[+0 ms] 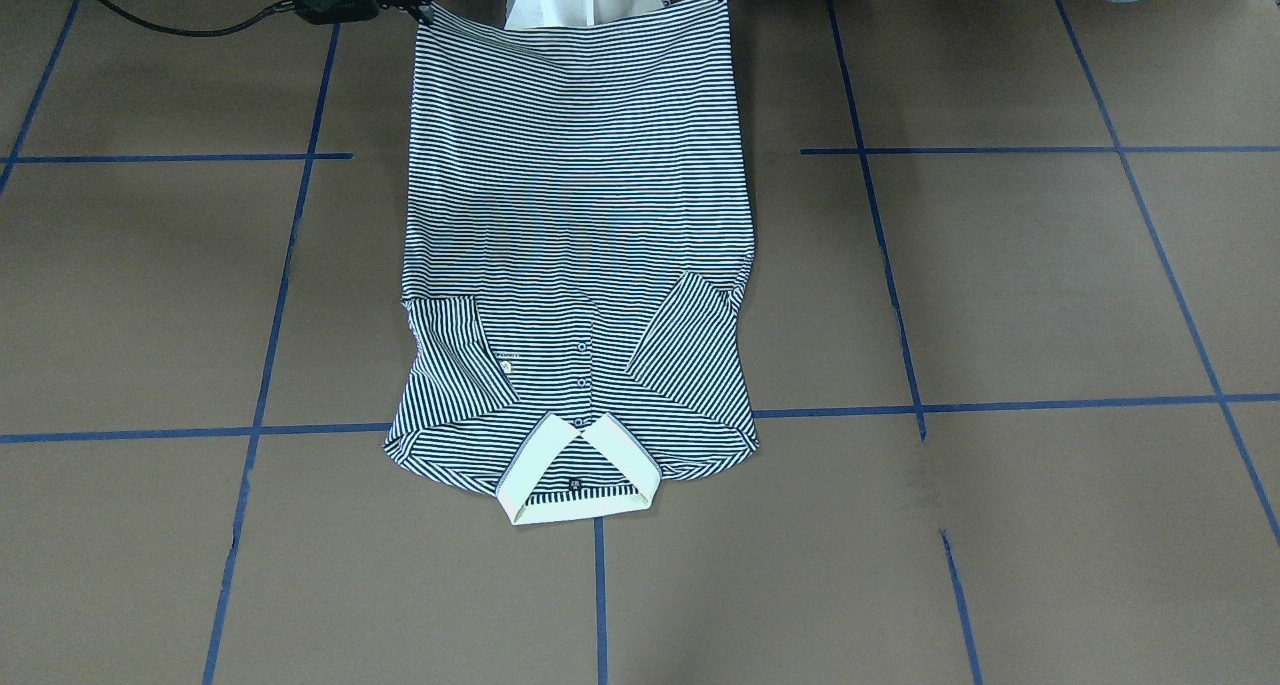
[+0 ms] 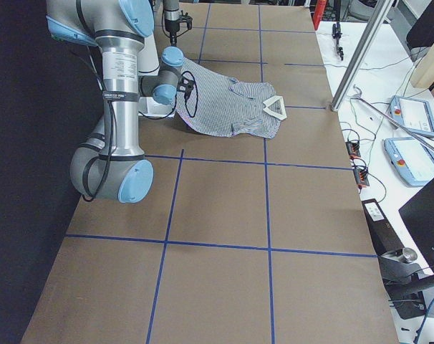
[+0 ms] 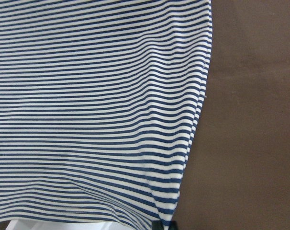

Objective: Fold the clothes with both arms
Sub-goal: 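Lift the hem with both grippers and fold it toward the collar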

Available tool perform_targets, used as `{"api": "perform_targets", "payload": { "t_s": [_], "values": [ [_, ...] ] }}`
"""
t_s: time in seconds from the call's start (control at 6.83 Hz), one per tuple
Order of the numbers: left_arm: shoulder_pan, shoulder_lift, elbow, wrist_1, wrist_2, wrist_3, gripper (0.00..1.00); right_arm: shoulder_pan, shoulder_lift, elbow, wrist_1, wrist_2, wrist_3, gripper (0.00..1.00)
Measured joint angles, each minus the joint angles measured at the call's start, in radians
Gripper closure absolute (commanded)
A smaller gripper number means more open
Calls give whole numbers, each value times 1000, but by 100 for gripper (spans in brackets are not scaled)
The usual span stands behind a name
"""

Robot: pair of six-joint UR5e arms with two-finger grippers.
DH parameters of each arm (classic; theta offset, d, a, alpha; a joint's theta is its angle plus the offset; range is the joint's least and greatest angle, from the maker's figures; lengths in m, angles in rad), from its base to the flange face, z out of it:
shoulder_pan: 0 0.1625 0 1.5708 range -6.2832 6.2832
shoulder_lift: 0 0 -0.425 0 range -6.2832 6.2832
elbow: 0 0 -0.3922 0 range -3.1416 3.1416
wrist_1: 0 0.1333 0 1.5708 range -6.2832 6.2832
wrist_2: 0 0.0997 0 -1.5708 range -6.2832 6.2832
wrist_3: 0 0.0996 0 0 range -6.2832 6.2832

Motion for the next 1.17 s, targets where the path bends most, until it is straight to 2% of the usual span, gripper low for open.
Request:
{"api": "perform_targets", "payload": {
  "t_s": [0.29,0.59,0.73,1.17],
  "values": [
    [-64,-18,9,-21,5,40,100,120,35,-36,1,-6,-138,100],
    [-215,-72,77,-48,6,174,100,273,103,-120,0,-6,-335,100],
    [-300,-96,152,-85,5,244,100,340,161,-191,2,-12,-413,100],
    [-486,-111,425,-339,0,381,100,492,348,-453,6,-17,-558,100]
  ]
}}
